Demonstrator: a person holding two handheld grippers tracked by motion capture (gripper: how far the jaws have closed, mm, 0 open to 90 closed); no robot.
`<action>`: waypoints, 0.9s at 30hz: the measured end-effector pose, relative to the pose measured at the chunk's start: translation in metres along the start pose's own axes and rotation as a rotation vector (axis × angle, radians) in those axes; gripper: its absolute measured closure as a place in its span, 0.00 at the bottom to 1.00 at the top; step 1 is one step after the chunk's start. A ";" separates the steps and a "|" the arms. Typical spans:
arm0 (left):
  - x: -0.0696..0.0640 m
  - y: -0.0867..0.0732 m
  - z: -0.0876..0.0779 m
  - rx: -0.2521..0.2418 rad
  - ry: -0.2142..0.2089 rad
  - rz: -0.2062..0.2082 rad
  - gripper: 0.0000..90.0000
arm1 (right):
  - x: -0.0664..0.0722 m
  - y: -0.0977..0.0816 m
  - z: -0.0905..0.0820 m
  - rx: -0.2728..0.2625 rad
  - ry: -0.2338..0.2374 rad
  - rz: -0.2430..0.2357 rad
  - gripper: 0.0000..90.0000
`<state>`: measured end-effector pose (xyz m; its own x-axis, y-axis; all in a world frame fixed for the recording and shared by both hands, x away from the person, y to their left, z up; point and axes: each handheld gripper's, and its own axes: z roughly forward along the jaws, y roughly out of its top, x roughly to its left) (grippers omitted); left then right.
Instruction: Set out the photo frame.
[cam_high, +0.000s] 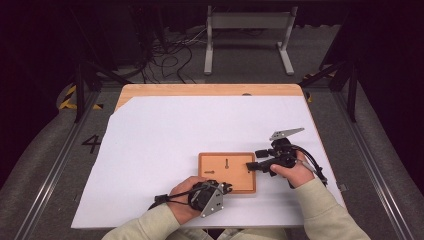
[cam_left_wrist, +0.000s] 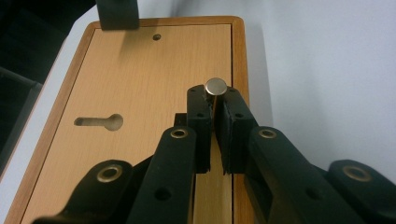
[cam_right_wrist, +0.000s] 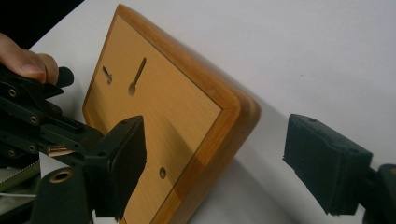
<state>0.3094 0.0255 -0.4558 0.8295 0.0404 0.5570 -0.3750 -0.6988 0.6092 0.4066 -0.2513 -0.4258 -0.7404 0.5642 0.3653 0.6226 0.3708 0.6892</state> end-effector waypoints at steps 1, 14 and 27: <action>0.000 0.000 0.000 -0.003 0.000 -0.003 0.93 | 0.000 0.001 0.004 0.013 0.009 -0.006 0.24; -0.001 0.000 0.000 -0.004 0.008 0.004 0.93 | 0.000 0.003 0.031 0.065 0.106 0.025 0.29; 0.002 -0.003 -0.005 -0.027 -0.072 -0.095 0.84 | -0.005 0.003 0.029 0.041 0.220 0.057 0.50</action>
<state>0.3097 0.0310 -0.4536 0.8892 0.0535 0.4545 -0.3035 -0.6744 0.6732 0.4197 -0.2315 -0.4439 -0.7382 0.4128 0.5335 0.6715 0.3753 0.6389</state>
